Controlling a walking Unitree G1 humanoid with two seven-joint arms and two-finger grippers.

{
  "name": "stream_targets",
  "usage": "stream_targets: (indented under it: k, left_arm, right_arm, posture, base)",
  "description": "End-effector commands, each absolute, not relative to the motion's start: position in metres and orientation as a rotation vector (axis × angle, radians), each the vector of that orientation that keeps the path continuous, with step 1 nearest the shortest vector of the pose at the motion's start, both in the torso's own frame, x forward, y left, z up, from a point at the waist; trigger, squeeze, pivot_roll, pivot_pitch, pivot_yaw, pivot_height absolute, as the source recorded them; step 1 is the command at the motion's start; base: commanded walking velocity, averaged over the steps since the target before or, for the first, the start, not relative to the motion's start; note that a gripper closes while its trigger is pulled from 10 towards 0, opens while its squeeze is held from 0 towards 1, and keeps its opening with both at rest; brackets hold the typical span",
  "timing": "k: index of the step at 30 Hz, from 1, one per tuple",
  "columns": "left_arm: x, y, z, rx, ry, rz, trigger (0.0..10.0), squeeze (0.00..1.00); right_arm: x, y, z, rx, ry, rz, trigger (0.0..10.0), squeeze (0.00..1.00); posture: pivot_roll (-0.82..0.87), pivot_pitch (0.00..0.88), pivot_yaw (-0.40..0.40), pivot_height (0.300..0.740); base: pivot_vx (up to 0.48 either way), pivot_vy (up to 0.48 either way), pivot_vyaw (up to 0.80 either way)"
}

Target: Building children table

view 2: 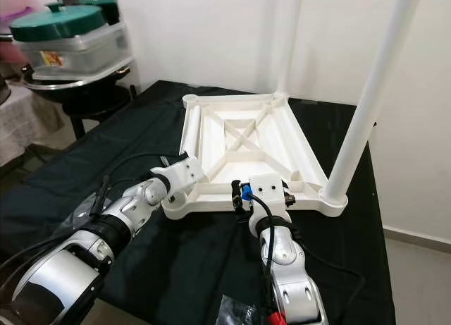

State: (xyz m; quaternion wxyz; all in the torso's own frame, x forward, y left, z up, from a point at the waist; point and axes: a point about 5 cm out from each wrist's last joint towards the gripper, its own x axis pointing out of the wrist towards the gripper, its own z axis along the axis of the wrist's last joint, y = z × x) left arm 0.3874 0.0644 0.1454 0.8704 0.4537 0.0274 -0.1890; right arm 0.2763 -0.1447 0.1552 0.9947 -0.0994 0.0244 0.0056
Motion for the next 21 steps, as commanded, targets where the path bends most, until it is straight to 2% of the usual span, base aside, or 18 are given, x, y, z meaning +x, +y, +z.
stream_targets:
  k: [1,3,4,9,10,13,16,18,19,21]
  left_arm:
    - [0.389,0.075,0.143,0.916,0.093,-0.356,0.0,0.00]
    - [0.389,0.077,0.144,0.910,0.087,-0.342,0.0,0.00]
    - [0.392,0.084,0.150,0.892,0.064,-0.291,2.3,0.00]
    - [0.396,0.099,0.166,0.836,-0.001,-0.189,2.0,0.00]
    - [0.398,0.106,0.175,0.804,-0.035,-0.149,0.0,0.00]
    - [0.398,0.110,0.181,0.783,-0.058,-0.123,0.0,0.00]
    - [0.399,0.120,0.193,0.693,-0.098,-0.099,0.0,0.00]
    - [0.398,0.129,0.204,0.555,-0.139,-0.118,0.0,0.00]
    - [0.398,0.129,0.204,0.555,-0.139,-0.118,0.0,0.00]
    - [0.397,0.137,0.210,0.449,-0.163,-0.142,0.0,0.00]
  right_arm:
    - [0.277,-0.143,0.152,-0.200,0.070,0.007,10.0,0.00]
    - [0.277,-0.143,0.152,-0.200,0.070,0.007,10.0,0.00]
    - [0.277,-0.143,0.151,-0.200,0.071,0.005,10.0,0.00]
    - [0.278,-0.144,0.151,-0.198,0.071,0.002,10.0,0.00]
    - [0.278,-0.144,0.151,-0.195,0.071,0.001,10.0,0.00]
    - [0.279,-0.144,0.151,-0.193,0.071,0.001,10.0,0.00]
    - [0.279,-0.144,0.151,-0.177,0.072,0.003,10.0,0.00]
    - [0.282,-0.143,0.154,-0.127,0.062,0.013,10.0,0.00]
    - [0.282,-0.143,0.154,-0.127,0.062,0.013,10.0,0.00]
    - [0.284,-0.141,0.158,-0.056,0.048,0.027,10.0,0.00]
  posture:
    - [-0.05,0.000,0.029,0.740]
    - [-0.04,0.000,0.027,0.740]
    - [-0.04,0.000,0.026,0.740]
    - [-0.04,0.000,0.021,0.740]
    - [-0.04,0.000,0.017,0.740]
    - [-0.03,0.000,0.016,0.740]
    - [-0.03,0.000,0.011,0.740]
    - [-0.02,0.000,0.004,0.740]
    - [-0.02,0.000,0.004,0.740]
    - [-0.02,0.000,0.000,0.740]
  base:
    - [0.000,0.000,0.00]
    - [0.000,0.000,0.00]
    - [0.000,0.000,0.00]
    - [0.000,0.000,0.00]
    - [0.000,0.000,0.00]
    - [0.000,0.000,0.00]
    - [0.000,0.000,0.00]
    - [0.000,0.000,0.00]
    - [0.000,0.000,0.00]
    - [0.000,0.000,0.00]
